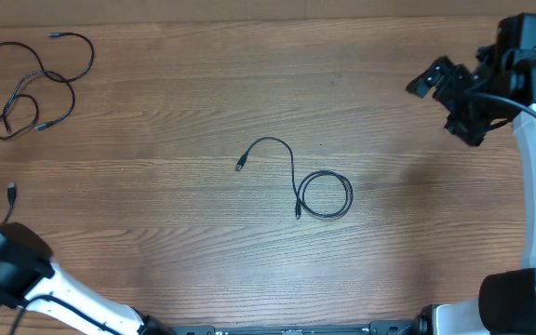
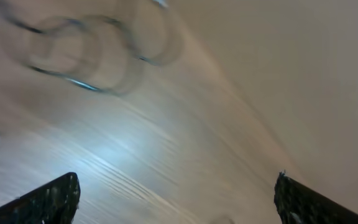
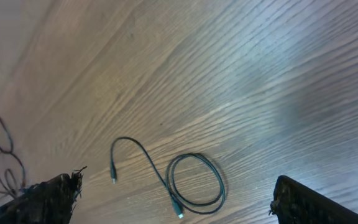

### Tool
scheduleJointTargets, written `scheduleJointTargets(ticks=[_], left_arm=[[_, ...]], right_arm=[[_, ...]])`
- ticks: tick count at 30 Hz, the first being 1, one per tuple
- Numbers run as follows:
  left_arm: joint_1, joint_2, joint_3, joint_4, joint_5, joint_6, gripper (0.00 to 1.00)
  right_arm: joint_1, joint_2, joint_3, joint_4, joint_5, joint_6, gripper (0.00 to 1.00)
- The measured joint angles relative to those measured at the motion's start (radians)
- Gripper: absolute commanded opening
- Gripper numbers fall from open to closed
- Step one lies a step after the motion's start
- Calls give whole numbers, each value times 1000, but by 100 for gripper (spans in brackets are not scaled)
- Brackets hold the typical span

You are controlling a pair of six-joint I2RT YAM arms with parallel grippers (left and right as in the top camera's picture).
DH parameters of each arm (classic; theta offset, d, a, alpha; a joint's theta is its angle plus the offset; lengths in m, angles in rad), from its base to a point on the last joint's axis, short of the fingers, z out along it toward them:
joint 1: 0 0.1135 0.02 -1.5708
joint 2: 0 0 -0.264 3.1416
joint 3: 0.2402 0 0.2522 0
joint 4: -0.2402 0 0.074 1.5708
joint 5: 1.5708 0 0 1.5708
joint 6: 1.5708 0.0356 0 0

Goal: Untangle cables

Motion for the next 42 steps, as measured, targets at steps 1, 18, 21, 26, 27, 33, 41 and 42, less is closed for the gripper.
scheduleJointTargets(ticks=[1,18,21,26,27,33,41,42], left_arm=[[-26,-23,5,-32,31,8,100],[-838,-13,-235,-115,-294,54,100],[-983,-6,-342,-80,-349,44,100],[-1064,-21,-538,89,-394,-67,100],[-1081,-12,-564,90,-394,-82,100],[-1129,5,-634,93,-393,-148,100],[-1127,5,-641,137,-393,-171,100],[-1127,5,-641,146,-393,-171,99]], right_arm=[[6,0,-22,11,0,0,100],[182,5,-403,165,6,0,87],[182,8,-503,172,14,-4,61],[203,6,-679,330,-90,3,43],[207,10,-703,339,-101,9,43],[245,13,-790,441,-135,71,45],[273,13,-802,467,-159,99,52],[280,13,-802,473,-158,100,49]])
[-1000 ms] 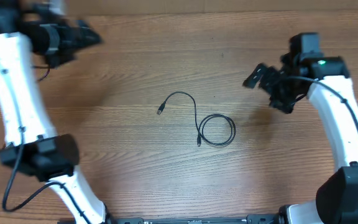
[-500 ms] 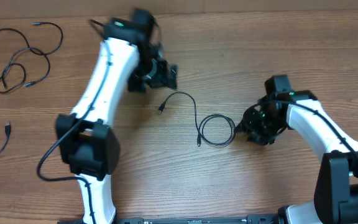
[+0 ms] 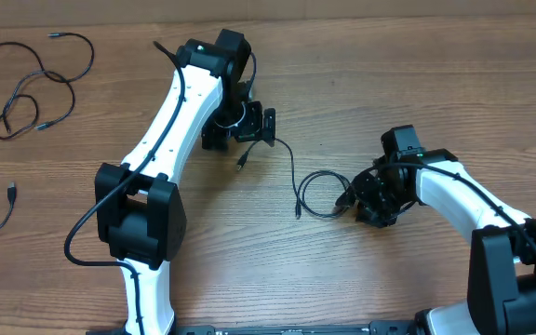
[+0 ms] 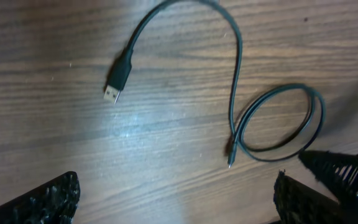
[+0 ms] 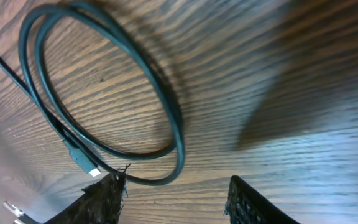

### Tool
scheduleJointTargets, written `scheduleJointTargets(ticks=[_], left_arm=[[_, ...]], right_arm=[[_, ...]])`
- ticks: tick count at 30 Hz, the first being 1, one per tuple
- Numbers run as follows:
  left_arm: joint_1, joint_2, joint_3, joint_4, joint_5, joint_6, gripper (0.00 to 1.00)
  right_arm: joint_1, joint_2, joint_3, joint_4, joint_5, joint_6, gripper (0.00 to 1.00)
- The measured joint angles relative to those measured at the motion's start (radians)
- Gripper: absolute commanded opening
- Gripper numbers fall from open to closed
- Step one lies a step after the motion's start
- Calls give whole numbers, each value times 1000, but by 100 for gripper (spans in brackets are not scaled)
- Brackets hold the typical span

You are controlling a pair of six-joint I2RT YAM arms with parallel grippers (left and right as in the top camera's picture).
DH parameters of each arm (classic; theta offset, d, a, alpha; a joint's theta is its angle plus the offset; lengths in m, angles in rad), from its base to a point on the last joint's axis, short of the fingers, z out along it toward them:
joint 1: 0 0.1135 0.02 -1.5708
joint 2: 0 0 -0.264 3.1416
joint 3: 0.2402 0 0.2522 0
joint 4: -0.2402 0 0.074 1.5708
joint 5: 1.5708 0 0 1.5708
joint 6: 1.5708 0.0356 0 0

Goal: Untangle cables

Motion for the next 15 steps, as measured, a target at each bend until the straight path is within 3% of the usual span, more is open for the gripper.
scheduleJointTargets(ticks=[4,15], left_arm=[[0,0,0,20,0,-6,100],[0,0,0,19,0,-21,100]], right_arm=[[40,0,0,24,23,37,41],[135,0,0,49,146,159,41]])
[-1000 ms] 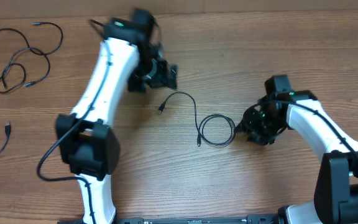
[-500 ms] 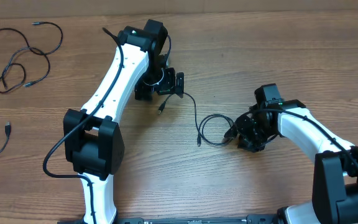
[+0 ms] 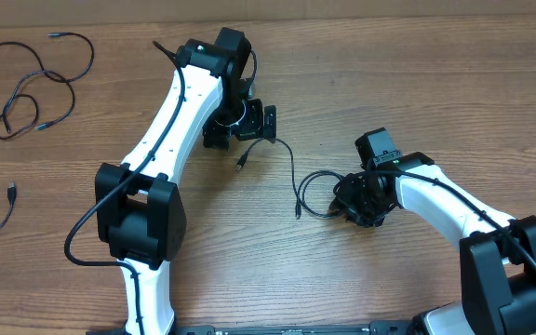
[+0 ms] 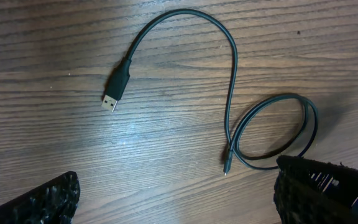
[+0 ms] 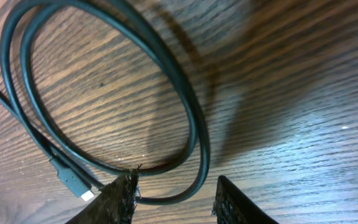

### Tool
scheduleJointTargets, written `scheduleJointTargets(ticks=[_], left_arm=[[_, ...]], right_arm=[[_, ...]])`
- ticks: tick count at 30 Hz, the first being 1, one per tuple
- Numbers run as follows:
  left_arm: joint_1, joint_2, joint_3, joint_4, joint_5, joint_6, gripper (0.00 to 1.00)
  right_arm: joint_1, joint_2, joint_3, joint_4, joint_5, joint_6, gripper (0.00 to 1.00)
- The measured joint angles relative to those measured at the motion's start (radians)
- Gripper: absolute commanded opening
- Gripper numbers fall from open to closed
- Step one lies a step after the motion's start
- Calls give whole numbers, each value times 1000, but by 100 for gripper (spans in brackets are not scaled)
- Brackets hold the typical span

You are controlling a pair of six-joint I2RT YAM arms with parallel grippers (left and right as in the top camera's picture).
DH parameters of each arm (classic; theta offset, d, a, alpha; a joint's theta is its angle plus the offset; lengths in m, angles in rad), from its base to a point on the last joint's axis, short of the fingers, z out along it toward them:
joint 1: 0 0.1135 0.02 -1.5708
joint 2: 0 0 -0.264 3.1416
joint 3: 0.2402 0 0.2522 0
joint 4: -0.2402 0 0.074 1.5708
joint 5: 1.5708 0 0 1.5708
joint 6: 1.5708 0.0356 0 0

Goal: Untangle cables

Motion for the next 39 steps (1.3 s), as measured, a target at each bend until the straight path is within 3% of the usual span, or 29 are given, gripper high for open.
scheduleJointTargets(ticks=[3,14,22,27,33,39], left_arm=[[0,0,0,0,0,-1,100],[0,0,0,0,0,-4,100],[0,0,0,-5,0,-4,100],[0,0,0,-36,5,-3,100],[0,0,0,-42,105,48,100],[-1,0,0,-41,223,97,100]], right_arm=[[2,0,0,2,18,12,38],[2,0,0,44,56,32,4],[2,0,5,38,29,-1,4],[-3,-16,84,-62,-30,-87,4],[-11,-161,271,-191,-127,-262,4],[-11,-343,383,-224,-189,-334,4]])
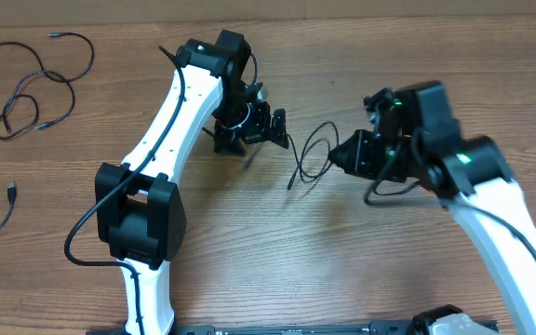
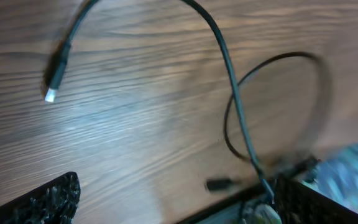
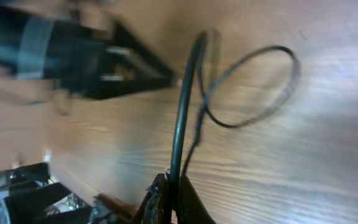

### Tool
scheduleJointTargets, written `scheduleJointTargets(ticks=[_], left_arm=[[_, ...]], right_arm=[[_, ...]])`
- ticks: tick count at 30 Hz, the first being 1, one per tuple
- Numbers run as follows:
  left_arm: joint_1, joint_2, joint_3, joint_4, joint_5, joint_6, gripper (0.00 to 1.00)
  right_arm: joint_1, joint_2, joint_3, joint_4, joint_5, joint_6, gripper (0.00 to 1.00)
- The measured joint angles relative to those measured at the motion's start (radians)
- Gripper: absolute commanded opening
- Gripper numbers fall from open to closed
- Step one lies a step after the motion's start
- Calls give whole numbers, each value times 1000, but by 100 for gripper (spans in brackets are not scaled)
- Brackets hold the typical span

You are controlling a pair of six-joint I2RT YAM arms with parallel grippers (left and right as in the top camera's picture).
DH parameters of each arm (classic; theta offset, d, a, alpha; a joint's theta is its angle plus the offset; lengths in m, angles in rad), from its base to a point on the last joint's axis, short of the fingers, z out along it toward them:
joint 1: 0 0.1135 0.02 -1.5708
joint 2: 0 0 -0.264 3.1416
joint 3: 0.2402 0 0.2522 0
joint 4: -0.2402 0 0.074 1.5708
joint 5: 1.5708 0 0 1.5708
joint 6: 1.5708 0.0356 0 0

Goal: Untangle cables

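Observation:
A black USB cable (image 1: 313, 152) hangs partly lifted over the middle of the table. My right gripper (image 1: 350, 154) is shut on it, and the cable (image 3: 188, 93) rises straight out of the pinched jaws (image 3: 171, 185). Its loop (image 3: 248, 87) dangles in the air, and a thin end (image 1: 289, 184) trails down. The left gripper (image 1: 261, 130) hovers just left of the loop, wide open (image 2: 176, 190) with nothing between its fingers. The left wrist view shows the USB plug (image 2: 52, 92) and the loop (image 2: 272, 106) below it.
A tangle of thin black cables (image 1: 28, 82) lies at the far left corner. Another loose cable end (image 1: 10, 194) lies by the left edge. The wooden table (image 1: 249, 270) stretches bare toward the front.
My right gripper, then low with open jaws around the loop's rim on the table, is now shut on the cable and raised. The loop has come off the wood. The left gripper shifted slightly right.
At first both arms were out at the table's edges and the cable lay alone in the middle. Then the left gripper hung open over the plug end and the right sat beside the loop, then astride it. Now the right holds the cable lifted.

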Motion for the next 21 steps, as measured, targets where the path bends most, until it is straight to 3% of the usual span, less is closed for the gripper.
scheduleJointTargets(ticks=[6,13,21], left_arm=[[-16,0,0,6,84,63,100],[-48,0,0,6,125,111,100],[-45,0,0,-61,456,424,100]], right_arm=[[0,-140,6,37,-52,-19,4],[0,-176,6,42,-65,-26,4],[0,-159,6,34,-66,-21,4]])
